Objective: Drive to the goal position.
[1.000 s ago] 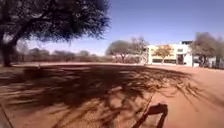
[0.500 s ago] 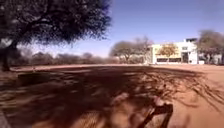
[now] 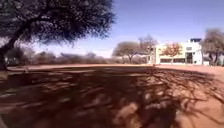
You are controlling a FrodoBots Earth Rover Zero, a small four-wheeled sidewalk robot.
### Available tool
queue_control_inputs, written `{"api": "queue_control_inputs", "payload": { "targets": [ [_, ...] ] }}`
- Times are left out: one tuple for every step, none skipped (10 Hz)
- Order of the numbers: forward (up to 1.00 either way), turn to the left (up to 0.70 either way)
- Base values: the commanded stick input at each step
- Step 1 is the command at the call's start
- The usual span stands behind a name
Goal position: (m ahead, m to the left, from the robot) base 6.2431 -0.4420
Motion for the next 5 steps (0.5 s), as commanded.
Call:
{"api": "queue_control_inputs", "payload": {
  "targets": [
    [1.0, 0.0],
    [1.0, 0.27],
    [1.0, 0.15],
    [1.0, 0.03],
    [1.0, 0.0]
  ]
}}
